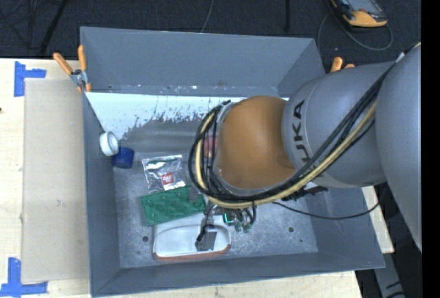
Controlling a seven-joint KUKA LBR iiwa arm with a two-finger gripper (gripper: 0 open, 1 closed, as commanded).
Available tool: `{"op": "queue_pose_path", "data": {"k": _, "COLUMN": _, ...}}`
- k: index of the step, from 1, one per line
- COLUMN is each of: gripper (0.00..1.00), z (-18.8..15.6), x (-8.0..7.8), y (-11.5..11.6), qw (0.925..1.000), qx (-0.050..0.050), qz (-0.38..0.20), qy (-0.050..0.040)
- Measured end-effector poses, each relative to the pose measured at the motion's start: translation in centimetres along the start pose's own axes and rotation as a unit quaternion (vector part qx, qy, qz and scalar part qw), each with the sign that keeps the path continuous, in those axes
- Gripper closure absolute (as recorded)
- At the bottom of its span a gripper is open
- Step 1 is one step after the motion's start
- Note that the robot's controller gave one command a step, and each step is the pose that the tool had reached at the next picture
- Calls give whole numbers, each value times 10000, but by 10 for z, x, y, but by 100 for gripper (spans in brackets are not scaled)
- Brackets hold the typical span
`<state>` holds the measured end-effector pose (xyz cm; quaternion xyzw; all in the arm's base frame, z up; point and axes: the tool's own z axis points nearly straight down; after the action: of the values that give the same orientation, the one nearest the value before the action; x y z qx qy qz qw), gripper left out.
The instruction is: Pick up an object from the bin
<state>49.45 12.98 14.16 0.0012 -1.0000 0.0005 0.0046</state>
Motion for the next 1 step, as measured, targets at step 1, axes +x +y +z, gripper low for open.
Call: {"op": "queue_pose_path", "data": {"k": 1, "gripper": 0, "z": 68, "x": -90, "y": 34, "qw": 9912, "qx": -4, "qz": -1321, "qy": -24}}
